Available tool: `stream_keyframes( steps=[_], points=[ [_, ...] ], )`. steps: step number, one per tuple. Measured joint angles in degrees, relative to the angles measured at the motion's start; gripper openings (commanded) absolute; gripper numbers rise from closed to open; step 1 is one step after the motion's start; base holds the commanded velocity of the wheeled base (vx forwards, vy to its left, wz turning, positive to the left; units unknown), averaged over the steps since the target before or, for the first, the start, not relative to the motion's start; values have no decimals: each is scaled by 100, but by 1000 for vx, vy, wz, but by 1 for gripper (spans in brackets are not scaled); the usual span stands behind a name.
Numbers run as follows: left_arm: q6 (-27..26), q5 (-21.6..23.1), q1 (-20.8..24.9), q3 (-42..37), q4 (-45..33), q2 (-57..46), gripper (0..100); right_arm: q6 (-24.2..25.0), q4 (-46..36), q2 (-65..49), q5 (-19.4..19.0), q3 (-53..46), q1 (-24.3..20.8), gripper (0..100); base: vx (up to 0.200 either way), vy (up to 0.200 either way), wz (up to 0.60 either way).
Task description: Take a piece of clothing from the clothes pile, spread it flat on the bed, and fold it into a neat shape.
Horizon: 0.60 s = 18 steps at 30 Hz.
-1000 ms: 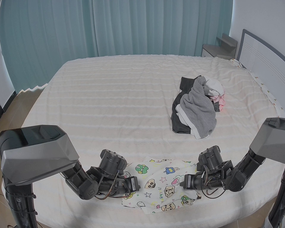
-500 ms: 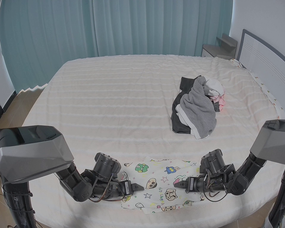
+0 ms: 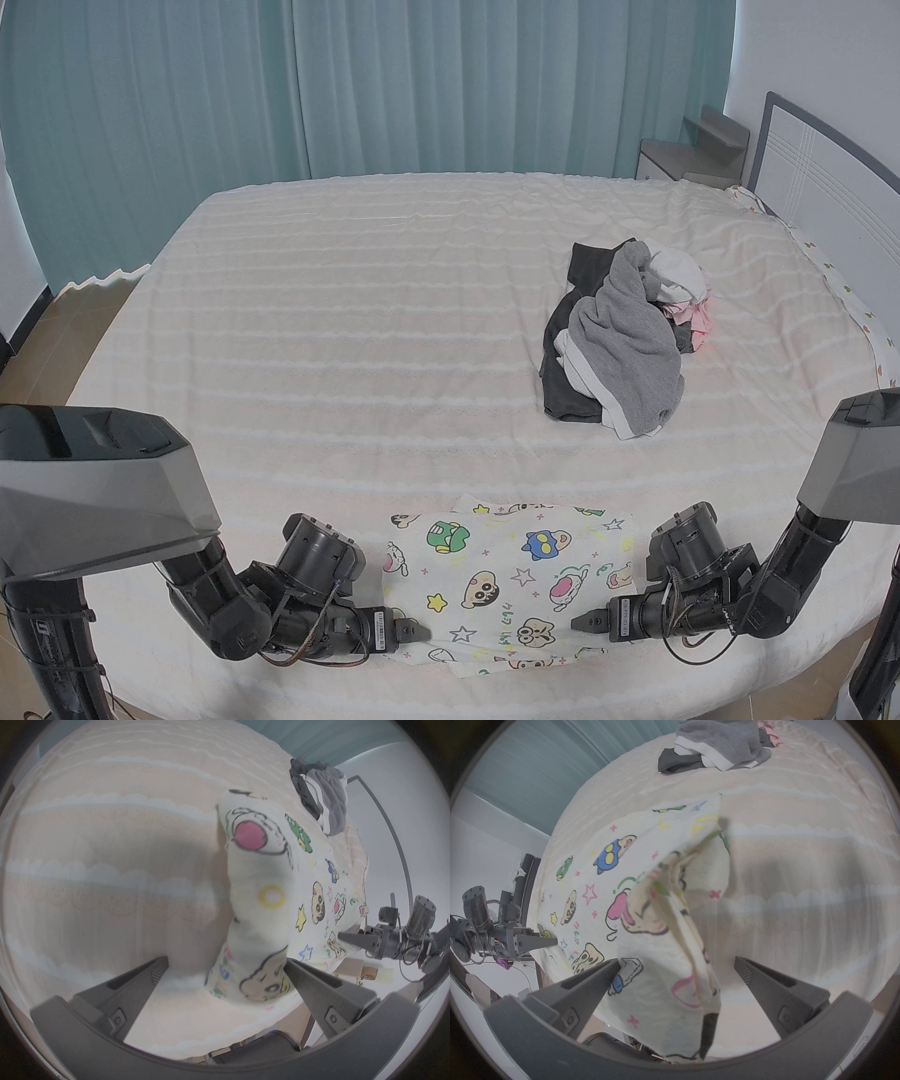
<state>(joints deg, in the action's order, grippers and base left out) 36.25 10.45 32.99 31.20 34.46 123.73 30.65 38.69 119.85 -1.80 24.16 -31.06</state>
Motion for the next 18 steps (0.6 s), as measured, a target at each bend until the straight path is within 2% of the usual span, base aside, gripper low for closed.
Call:
stream_keyframes(
  steps=[13,18],
  points=[
    [-56,28,28,-416,-6,-215,100,-213,101,-262,90,-432,22,100,0,0,0],
    [-10,272,-91,-634,-9,-667,100,-306,384,-667,88,-711,44,100,0,0,0]
  ],
)
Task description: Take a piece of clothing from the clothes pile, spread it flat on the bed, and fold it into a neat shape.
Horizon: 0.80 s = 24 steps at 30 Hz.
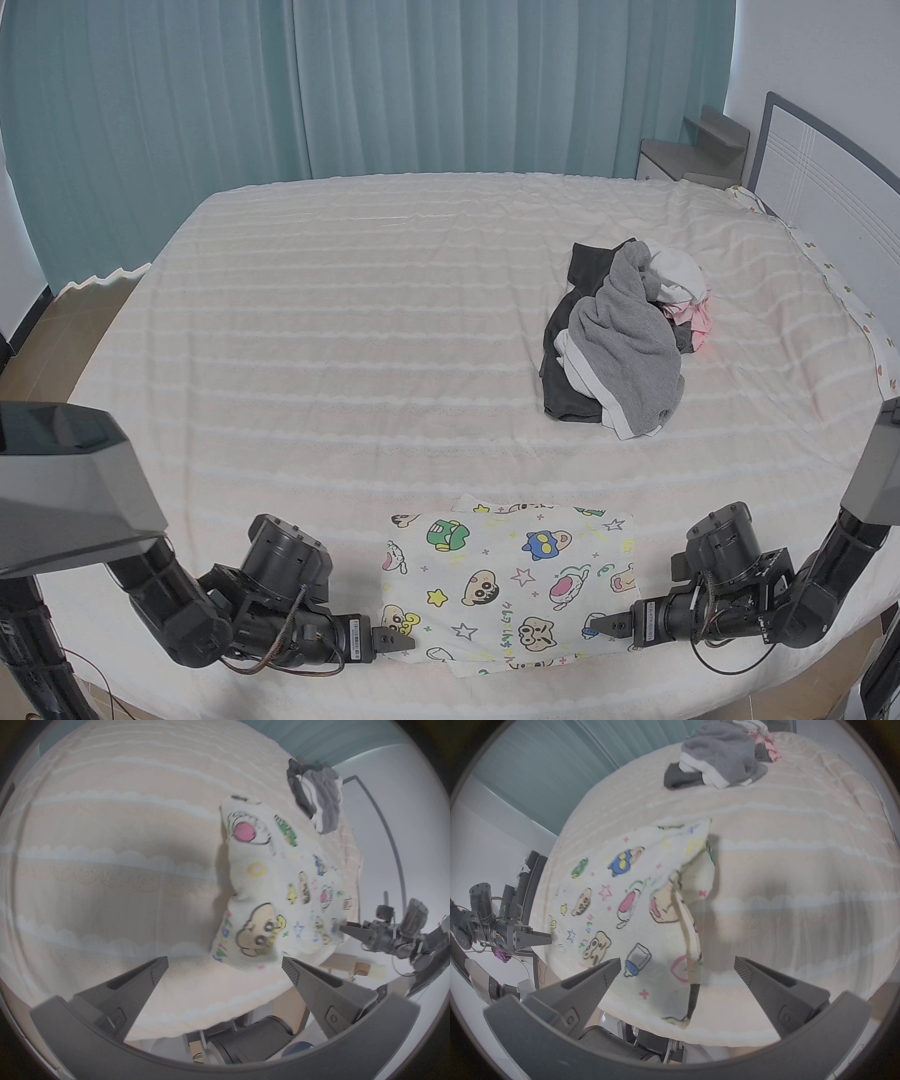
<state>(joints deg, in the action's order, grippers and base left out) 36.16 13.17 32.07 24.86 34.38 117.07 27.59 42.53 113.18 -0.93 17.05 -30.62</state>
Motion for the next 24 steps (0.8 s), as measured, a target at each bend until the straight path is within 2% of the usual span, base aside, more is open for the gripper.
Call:
stream_keyframes(
  steps=[6,11,16,24],
  points=[
    [299,519,-352,-269,2,-907,100,-208,273,-533,-16,-166,185,100,0,0,0],
    [550,634,-579,-463,9,-1510,100,-255,312,-618,-5,138,478,100,0,0,0],
    [733,675,-716,-678,130,-1903,100,-340,282,-163,126,708,709,100,0,0,0],
    [946,692,-802,-1165,574,-2376,100,-605,-52,914,544,1864,1230,100,0,0,0]
  ],
)
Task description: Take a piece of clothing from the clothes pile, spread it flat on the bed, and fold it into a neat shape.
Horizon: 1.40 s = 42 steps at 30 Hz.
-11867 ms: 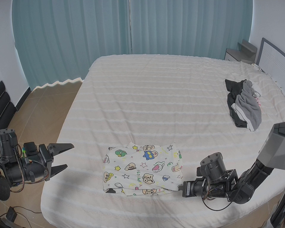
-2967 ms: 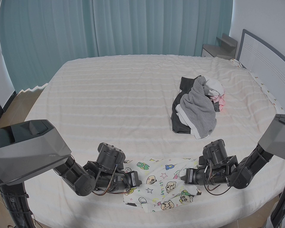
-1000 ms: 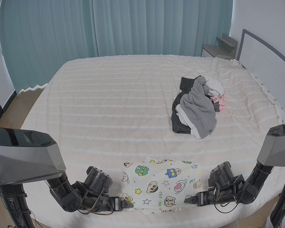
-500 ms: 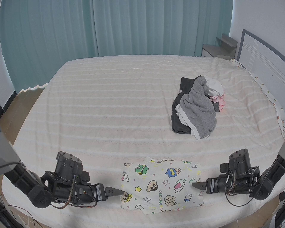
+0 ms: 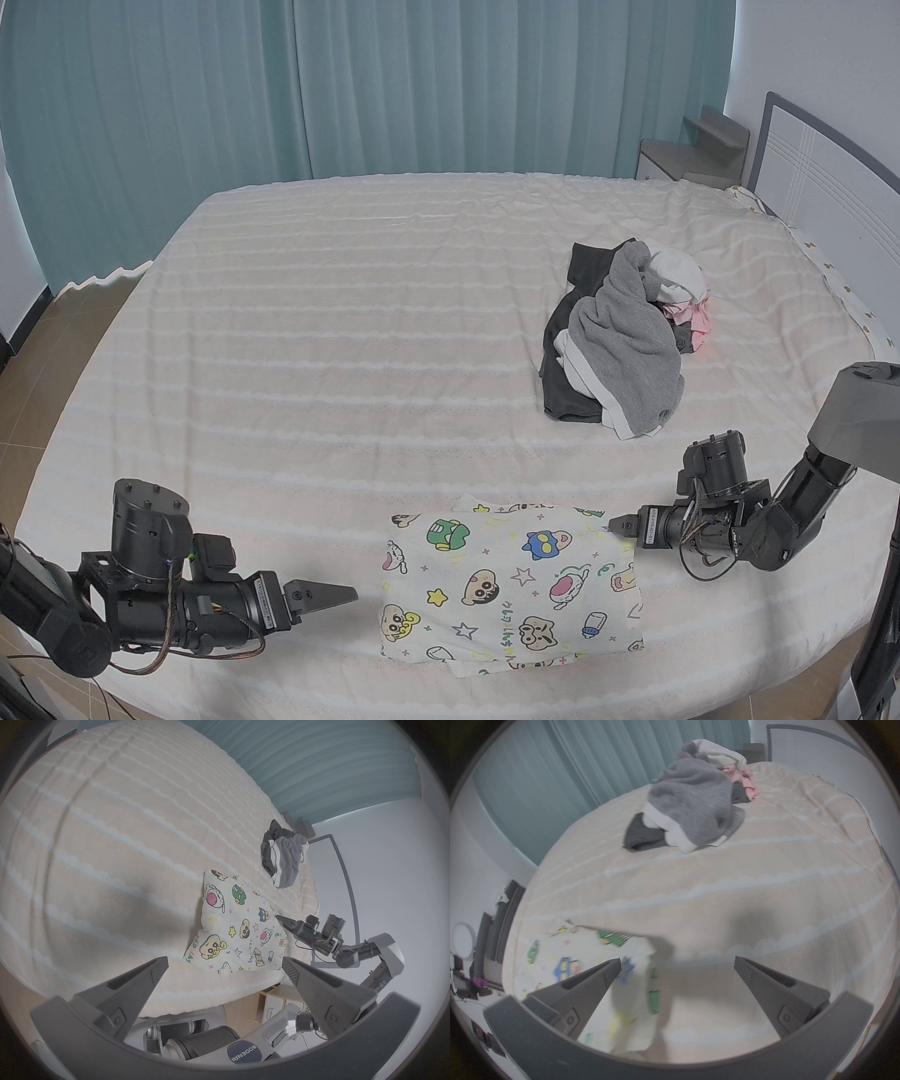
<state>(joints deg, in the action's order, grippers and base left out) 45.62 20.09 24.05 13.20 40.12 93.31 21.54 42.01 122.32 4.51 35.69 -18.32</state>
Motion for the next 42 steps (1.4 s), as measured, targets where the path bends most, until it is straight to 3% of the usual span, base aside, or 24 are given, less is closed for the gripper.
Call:
stream_keyframes(
  steps=[10,20,27,35,38,42],
  points=[
    [28,-33,-236,-317,90,-697,100,334,-110,-74,156,230,251,100,0,0,0],
    [20,-699,-400,-417,-167,-2046,100,561,-211,-2169,288,-640,250,100,0,0,0],
    [4,-1380,-405,-246,-1666,-3673,100,623,-752,-4059,673,-1379,278,100,0,0,0],
    [-137,-2121,-493,374,-3780,-5392,100,635,-2622,-6365,963,-1726,372,100,0,0,0],
    [-290,-2509,-678,586,-4296,-5881,100,572,-3378,-7229,1037,-1702,510,100,0,0,0],
    [-664,-2890,-1246,818,-4786,-6489,100,207,-4090,-8376,1031,-1679,829,100,0,0,0]
  ],
)
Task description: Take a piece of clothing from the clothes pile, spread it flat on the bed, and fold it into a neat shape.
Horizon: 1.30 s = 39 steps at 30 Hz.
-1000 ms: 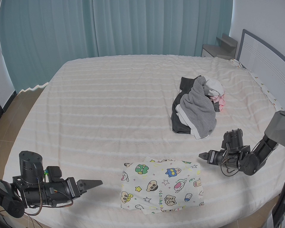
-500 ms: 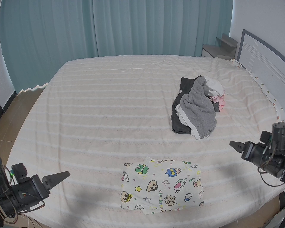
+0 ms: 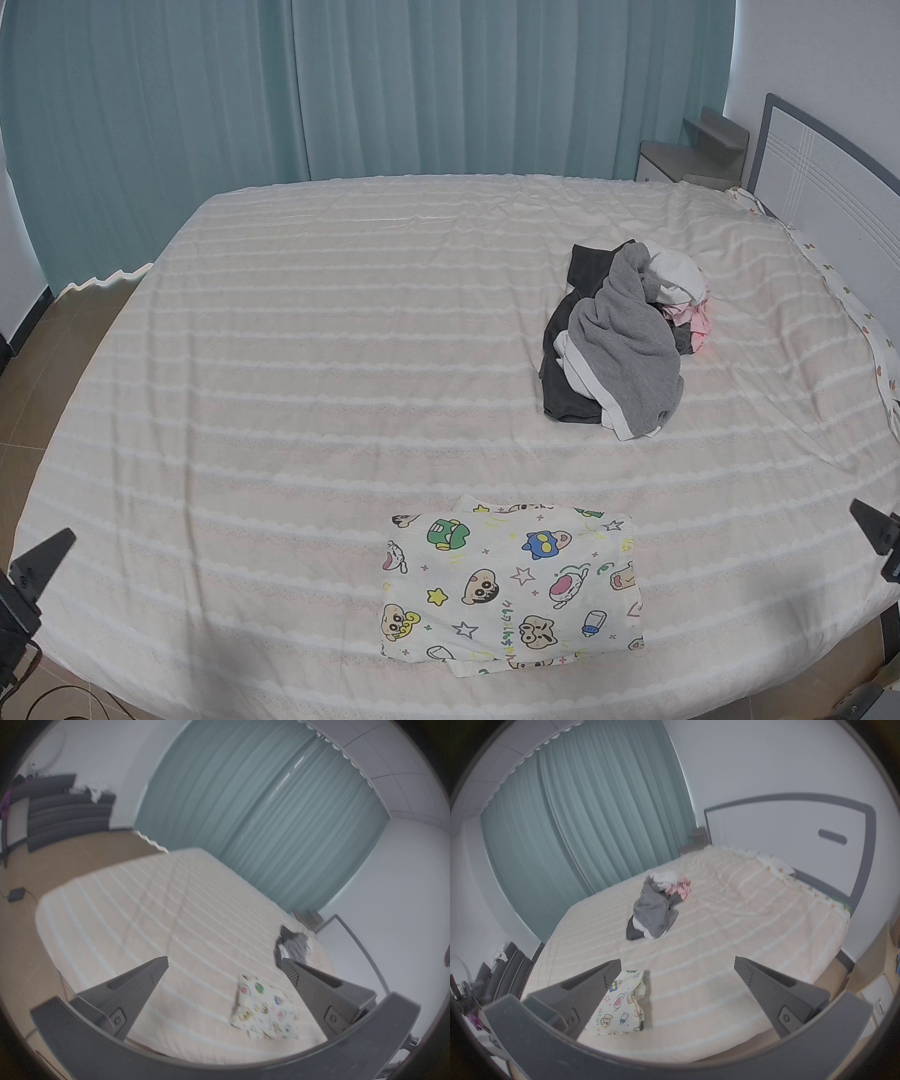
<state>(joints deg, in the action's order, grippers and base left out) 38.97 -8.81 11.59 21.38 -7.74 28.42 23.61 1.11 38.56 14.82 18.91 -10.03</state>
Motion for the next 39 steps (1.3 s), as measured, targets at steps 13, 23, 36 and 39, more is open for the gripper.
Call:
stream_keyframes(
  steps=[13,23,36,39],
  points=[
    [-2013,562,-1228,-344,-574,-2208,100,-1532,-813,-2809,-1045,-372,1072,100,0,0,0],
    [-3328,603,-1206,-1565,407,-2697,100,-2003,-124,-3396,-1256,-1084,1187,100,0,0,0],
    [-3824,808,-1178,-2031,666,-2779,100,-2380,140,-3702,-2395,-1781,1052,100,0,0,0],
    [-3877,861,-1178,-2033,668,-2782,100,-2366,-57,-3741,-2520,-1783,1033,100,0,0,0]
  ],
)
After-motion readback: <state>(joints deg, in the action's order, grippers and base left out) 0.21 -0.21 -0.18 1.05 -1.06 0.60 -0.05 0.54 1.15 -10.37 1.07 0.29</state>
